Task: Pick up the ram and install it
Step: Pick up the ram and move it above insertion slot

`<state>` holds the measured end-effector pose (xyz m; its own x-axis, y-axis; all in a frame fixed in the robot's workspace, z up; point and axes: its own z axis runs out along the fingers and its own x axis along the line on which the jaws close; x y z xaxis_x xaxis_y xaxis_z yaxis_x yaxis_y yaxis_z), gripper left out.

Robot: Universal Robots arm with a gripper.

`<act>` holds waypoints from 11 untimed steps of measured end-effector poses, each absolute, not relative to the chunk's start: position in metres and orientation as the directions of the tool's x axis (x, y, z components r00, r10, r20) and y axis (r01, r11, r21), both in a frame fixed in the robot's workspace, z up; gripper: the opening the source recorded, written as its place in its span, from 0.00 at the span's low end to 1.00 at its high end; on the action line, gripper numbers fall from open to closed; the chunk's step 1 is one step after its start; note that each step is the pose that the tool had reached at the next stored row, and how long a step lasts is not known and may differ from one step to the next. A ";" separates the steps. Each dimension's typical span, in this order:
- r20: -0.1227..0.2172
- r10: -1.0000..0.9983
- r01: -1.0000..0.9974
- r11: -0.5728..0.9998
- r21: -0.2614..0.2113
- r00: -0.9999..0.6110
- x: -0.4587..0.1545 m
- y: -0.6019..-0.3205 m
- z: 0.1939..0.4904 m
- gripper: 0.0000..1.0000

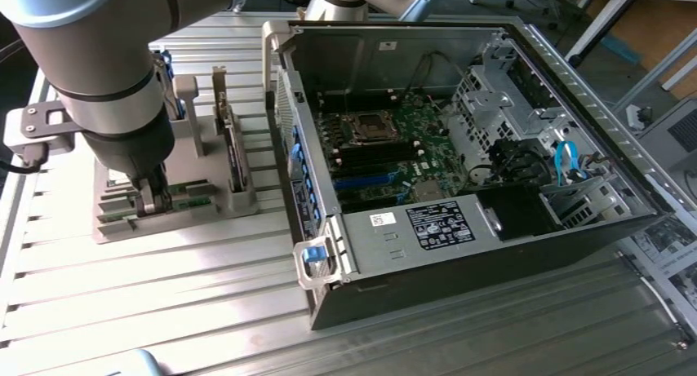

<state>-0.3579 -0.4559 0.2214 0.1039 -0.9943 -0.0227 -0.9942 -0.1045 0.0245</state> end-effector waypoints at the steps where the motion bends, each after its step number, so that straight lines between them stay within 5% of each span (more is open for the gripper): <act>1: -0.022 -0.994 -0.994 -0.104 0.025 0.104 -0.358 -0.456 0.222 0.12; 11: -0.021 -0.994 -0.994 -0.104 0.025 0.104 -0.358 -0.456 0.225 0.12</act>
